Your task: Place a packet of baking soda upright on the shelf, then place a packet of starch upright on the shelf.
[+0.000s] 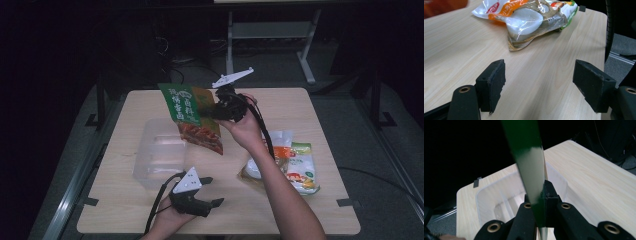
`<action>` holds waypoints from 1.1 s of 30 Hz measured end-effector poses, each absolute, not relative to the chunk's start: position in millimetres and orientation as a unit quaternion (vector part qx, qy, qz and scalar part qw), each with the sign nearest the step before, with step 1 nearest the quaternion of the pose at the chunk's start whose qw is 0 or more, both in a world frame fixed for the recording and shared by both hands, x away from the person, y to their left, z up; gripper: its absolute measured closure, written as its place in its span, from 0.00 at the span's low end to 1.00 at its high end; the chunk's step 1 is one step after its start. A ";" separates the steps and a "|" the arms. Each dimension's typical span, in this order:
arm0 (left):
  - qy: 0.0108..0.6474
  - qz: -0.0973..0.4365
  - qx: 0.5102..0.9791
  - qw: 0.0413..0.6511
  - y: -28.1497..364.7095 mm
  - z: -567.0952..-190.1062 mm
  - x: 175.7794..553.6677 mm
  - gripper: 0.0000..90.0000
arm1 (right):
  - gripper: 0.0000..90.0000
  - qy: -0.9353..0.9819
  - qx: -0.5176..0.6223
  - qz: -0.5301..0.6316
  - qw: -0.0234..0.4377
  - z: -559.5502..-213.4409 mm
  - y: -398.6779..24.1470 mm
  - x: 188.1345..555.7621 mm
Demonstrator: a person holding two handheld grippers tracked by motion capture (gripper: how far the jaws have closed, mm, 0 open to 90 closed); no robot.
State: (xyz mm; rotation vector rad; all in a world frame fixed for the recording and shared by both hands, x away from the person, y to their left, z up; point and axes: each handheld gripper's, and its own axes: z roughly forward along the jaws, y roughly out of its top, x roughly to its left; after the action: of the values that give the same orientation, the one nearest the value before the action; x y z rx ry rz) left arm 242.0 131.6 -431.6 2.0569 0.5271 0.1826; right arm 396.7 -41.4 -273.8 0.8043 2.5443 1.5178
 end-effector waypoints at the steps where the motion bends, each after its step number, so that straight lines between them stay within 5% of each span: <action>1: 0.216 0.075 0.845 0.484 131.4 -431.6 241.7 0.29 | 0.99 0.828 0.261 0.495 0.036 -272.5 -38.9 397.3; 33: 0.215 0.075 0.842 0.489 132.1 -431.6 245.5 0.28 | 0.99 0.824 0.244 0.511 0.023 -282.2 42.5 450.9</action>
State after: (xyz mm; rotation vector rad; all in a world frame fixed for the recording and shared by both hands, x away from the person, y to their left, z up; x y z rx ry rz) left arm 245.5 132.1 -431.6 2.0455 0.5214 0.1831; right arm 450.9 42.5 -282.2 0.7569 2.5516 1.5822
